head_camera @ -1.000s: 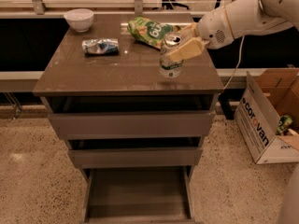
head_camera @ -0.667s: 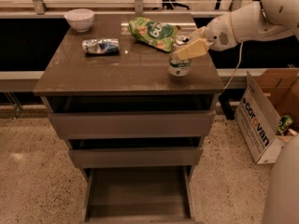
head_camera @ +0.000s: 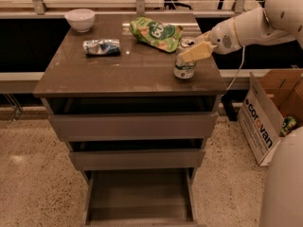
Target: Pick 7up can from bottom drawer and place on counter
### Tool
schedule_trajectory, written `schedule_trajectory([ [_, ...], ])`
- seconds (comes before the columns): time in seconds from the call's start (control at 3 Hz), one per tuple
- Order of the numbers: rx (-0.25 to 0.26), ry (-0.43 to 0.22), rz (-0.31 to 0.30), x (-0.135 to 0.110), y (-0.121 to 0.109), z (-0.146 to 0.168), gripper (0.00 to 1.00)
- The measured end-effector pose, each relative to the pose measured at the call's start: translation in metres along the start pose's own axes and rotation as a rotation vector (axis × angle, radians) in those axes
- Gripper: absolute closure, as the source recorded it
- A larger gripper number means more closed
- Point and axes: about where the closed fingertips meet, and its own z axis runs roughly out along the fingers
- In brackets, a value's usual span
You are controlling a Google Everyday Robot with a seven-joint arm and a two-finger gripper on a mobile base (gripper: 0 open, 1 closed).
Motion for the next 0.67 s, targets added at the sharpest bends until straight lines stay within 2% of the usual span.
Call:
schedule_trajectory([
  [0.67, -0.011, 0.001, 0.000, 0.0000, 0.0014, 0.0067, 0.05],
])
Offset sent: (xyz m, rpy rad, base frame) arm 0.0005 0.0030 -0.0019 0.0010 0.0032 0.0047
